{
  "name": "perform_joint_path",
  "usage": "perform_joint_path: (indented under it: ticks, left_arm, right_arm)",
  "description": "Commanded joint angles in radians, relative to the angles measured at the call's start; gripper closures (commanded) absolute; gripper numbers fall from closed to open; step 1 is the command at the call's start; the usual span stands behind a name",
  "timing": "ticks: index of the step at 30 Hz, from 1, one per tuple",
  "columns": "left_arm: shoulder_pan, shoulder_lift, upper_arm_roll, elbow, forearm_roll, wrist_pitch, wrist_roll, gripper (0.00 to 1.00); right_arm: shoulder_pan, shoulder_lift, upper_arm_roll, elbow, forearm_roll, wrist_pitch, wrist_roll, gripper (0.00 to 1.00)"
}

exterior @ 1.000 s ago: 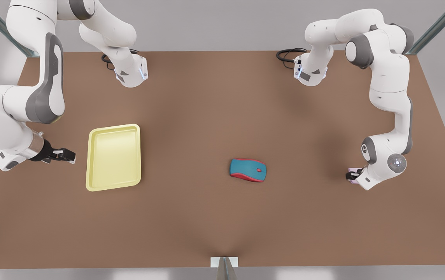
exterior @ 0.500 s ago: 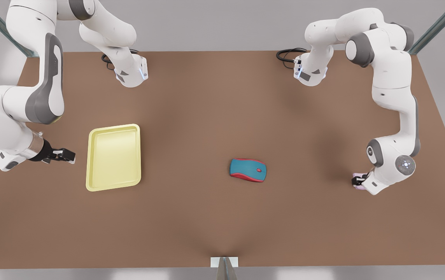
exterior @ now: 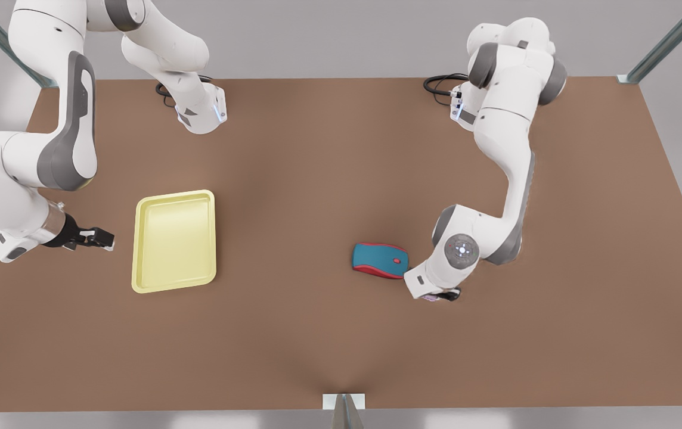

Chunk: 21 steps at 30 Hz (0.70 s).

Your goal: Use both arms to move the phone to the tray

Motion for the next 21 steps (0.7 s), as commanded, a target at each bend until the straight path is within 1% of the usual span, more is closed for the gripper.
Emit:
perform_joint_path:
  ticks: [1, 4, 6, 7, 8, 9, 11, 15, 18, 21]
  left_arm:
    - [-0.068, 0.018, 0.001, 0.038, -0.041, -0.052, -0.633, 0.23]
    - [-0.196, 0.059, -0.001, 0.116, -0.084, -0.039, -0.82, 0.23]
    - [-0.272, 0.144, -0.001, 0.226, -0.087, -0.023, -0.91, 0.23]
    - [-0.305, 0.151, -0.001, 0.239, -0.088, -0.013, -0.917, 0.23]
    - [-0.317, 0.194, -0.03, 0.284, -0.087, 0.001, -0.915, 0.23]
    - [-0.335, 0.216, -0.033, 0.305, -0.087, 0.007, -0.915, 0.22]
    - [-0.363, 0.268, -0.03, 0.311, -0.085, 0.076, -0.904, 0.22]
    - [-0.363, 0.303, -0.022, 0.309, -0.079, 0.099, -0.874, 0.22]
    - [-0.369, 0.322, -0.022, 0.309, -0.076, 0.087, -0.749, 0.2]
    - [-0.394, 0.326, -0.019, 0.309, 0.013, 0.03, -0.671, 0.18]
  right_arm:
    - [0.0, -0.001, 0.001, 0.001, 0.002, -0.001, -0.003, 0.0]
    - [0.0, -0.001, 0.0, 0.001, 0.002, -0.002, -0.001, 0.0]
    - [-0.001, -0.001, 0.0, 0.0, 0.002, -0.002, -0.001, 0.0]
    - [-0.004, -0.001, 0.0, -0.001, 0.002, -0.002, -0.003, 0.0]
    - [-0.008, -0.001, 0.0, -0.001, 0.004, -0.002, -0.003, 0.0]
    - [-0.008, -0.001, 0.001, -0.001, 0.004, -0.002, -0.003, 0.0]
    - [-0.008, 0.002, 0.0, -0.001, 0.004, -0.002, -0.007, 0.0]
    - [-0.008, 0.002, 0.0, 0.001, 0.004, -0.002, -0.026, 0.0]
    - [-0.008, 0.002, 0.0, 0.002, 0.001, -0.001, -0.021, 0.0]
    - [-0.004, 0.008, 0.001, 0.016, 0.001, -0.002, -0.026, 0.0]
